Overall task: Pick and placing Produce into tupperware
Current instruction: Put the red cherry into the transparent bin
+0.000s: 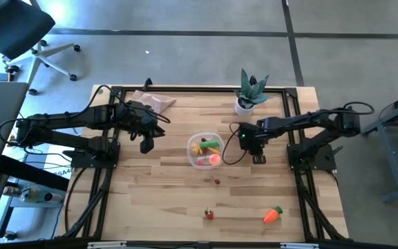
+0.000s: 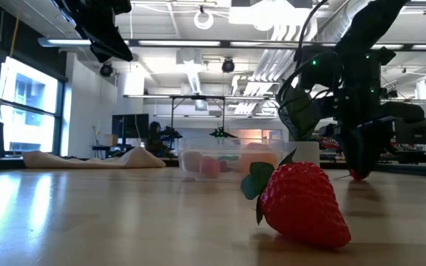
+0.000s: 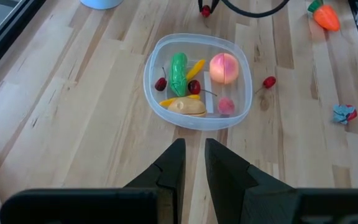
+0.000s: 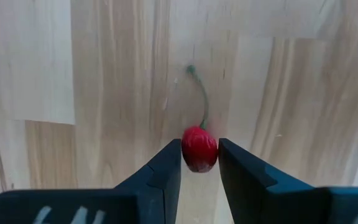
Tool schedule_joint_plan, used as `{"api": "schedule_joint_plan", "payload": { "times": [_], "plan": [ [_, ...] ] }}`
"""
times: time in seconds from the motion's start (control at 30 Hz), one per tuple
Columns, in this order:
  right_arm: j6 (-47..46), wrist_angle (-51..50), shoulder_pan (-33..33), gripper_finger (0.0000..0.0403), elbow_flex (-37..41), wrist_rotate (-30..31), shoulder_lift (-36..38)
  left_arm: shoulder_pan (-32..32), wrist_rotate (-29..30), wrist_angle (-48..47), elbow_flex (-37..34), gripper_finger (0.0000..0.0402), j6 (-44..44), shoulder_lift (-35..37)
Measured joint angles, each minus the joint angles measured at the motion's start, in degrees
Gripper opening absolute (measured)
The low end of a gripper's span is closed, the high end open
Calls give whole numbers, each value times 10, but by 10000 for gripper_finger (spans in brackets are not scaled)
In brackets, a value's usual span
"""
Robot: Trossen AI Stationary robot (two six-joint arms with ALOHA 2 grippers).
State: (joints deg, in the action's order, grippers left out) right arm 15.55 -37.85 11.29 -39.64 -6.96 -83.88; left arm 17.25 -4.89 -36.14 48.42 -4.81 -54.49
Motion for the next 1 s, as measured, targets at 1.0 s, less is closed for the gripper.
{"api": "schedule_joint_plan", "payload": {
  "times": [1.0],
  "plan": [
    [-5,8,0,71,-1,0,-19,0,0,0,0,51,0,0]
  ]
}}
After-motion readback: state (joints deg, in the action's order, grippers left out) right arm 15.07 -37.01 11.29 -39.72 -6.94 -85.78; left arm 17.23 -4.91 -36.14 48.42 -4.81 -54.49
